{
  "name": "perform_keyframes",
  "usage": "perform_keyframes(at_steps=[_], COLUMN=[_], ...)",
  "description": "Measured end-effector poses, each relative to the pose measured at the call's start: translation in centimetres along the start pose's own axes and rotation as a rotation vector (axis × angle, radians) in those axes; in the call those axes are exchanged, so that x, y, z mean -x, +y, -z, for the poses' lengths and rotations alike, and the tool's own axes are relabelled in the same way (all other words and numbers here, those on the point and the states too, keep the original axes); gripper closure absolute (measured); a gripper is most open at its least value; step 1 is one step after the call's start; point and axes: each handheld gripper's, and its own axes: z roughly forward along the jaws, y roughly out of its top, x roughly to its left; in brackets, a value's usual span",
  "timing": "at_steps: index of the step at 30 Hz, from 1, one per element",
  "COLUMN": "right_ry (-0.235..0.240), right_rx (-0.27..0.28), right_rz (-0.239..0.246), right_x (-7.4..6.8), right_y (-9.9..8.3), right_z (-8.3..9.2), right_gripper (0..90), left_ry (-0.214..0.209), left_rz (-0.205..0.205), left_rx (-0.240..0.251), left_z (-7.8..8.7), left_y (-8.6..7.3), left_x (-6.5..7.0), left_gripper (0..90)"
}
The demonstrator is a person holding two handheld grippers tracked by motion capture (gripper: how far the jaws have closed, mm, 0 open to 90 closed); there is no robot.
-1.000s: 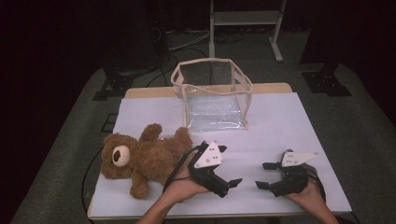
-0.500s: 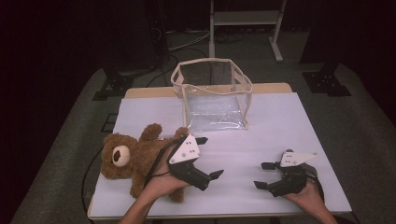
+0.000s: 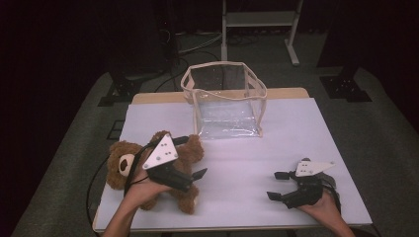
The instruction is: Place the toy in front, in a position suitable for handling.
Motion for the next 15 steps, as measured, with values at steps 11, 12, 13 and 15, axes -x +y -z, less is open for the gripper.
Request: perform_keyframes(at_steps=[11, 12, 13, 15], right_ry=[0.012, 0.013, 0.013, 0.015], right_rx=[-0.002, -0.001, -0.001, -0.001], right_rz=[-0.001, -0.002, -0.002, -0.002], right_x=[-0.2, -0.2, -0.2, -0.2], right_y=[0.1, 0.1, 0.1, 0.1], right_z=[-0.2, -0.2, -0.2, -0.2], right_gripper=[17.8, 17.9, 17.9, 17.8], left_ry=[0.075, 0.075, 0.077, 0.085], left_rz=[0.002, 0.002, 0.003, 0.001], left_rx=[0.003, 0.003, 0.003, -0.001], left_z=[4.0, 4.0, 4.2, 4.8], left_y=[-1.6, -1.6, -1.8, -2.3], left_x=[-1.8, -1.8, -1.9, -2.1], left_gripper=[0.0, 0.0, 0.0, 0.0])
